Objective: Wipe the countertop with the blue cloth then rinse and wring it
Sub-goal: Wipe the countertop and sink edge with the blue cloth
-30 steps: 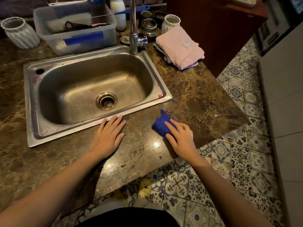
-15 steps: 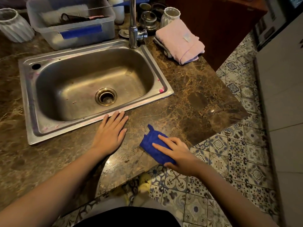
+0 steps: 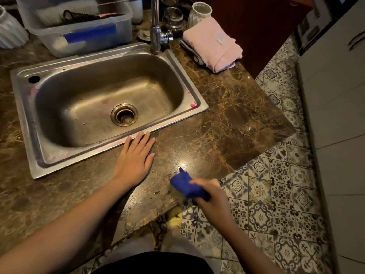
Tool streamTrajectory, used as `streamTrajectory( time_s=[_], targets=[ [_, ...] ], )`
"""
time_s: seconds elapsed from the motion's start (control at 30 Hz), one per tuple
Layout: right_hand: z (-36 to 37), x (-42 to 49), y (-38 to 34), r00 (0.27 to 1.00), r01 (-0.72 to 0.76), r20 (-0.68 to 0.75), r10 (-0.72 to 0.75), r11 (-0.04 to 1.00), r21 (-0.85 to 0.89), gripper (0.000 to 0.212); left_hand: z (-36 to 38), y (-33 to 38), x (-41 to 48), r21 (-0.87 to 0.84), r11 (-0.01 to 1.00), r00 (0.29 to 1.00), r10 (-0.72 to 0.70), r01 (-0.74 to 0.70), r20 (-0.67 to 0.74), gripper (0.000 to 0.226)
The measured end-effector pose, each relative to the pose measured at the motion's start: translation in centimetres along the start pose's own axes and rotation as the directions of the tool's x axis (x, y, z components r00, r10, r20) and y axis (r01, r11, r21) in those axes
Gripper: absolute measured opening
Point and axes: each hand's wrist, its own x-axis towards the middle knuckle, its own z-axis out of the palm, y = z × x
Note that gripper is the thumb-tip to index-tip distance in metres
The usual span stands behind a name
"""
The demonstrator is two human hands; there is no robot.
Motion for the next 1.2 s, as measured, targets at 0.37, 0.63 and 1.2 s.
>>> streamTrajectory(
  time_s=[0.37, 0.63, 1.2],
  targets=[
    [-7.5, 14.8, -3.7, 0.961, -0.11, -0.205, 0.185, 0.938, 0.328, 0.037, 0.0, -0.1, -0.1, -0.055, 0.982, 0.983, -0.181, 0.179, -0.042, 0.065],
    [-9.1, 29.9, -4.9, 0.968, 0.097, -0.217, -0.129, 0.984, -0.151, 0.037, -0.2, 0.3, 0.2, -0.018, 0.956, 0.955, -0.294, 0.294, -0.027, 0.067],
    [-5.7, 38.3, 0.6, 0.754, 0.647, 0.542, -0.371, 0.561, -0.517, 0.065, -0.5, 0.7, 0.6, -0.053, 0.946, 0.947, -0.321, 0.32, -0.025, 0.064]
  ],
)
